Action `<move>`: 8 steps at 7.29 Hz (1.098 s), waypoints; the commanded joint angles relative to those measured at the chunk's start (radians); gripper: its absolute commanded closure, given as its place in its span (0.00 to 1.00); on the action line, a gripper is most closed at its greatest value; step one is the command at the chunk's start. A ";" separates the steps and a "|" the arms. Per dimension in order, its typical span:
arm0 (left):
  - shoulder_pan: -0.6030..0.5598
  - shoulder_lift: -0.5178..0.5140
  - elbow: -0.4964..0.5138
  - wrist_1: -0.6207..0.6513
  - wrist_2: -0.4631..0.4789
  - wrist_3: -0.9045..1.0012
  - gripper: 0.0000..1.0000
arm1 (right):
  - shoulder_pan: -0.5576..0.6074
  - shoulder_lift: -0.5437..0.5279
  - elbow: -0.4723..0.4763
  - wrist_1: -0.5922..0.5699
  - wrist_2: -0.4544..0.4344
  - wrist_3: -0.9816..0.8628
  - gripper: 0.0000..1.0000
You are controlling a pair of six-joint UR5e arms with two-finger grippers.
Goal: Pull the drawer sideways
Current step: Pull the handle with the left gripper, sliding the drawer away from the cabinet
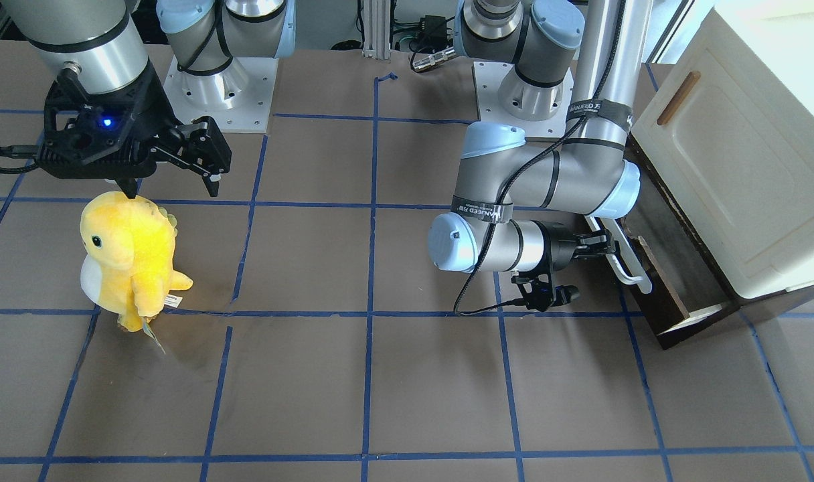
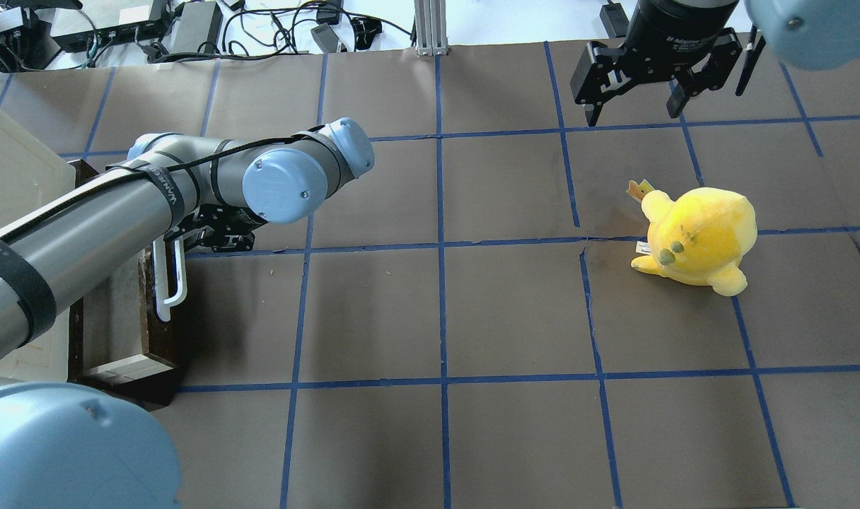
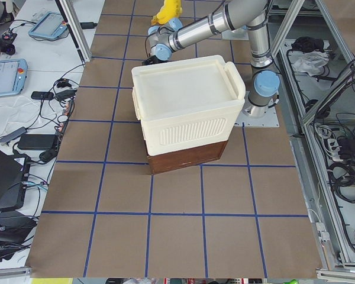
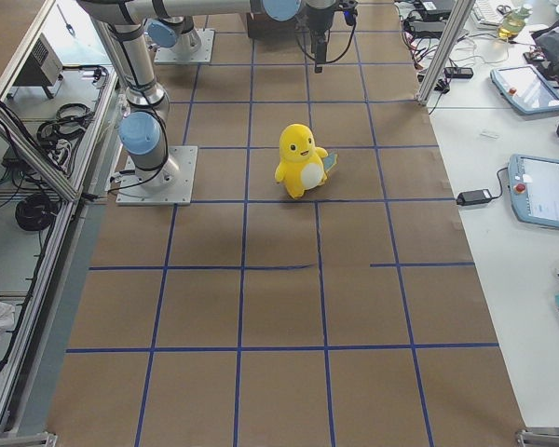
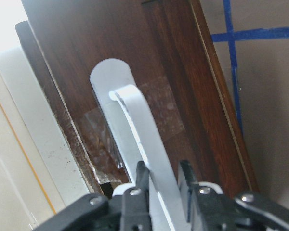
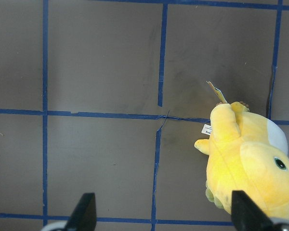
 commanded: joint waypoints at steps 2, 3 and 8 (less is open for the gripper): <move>-0.020 -0.005 0.007 0.003 -0.020 0.000 0.75 | 0.000 0.000 0.000 0.000 0.000 0.000 0.00; -0.022 -0.005 0.010 0.003 -0.022 0.000 0.74 | 0.000 0.000 0.000 0.000 0.000 0.000 0.00; -0.025 0.031 0.030 0.065 -0.125 0.059 0.24 | 0.000 0.000 0.000 0.000 0.000 0.000 0.00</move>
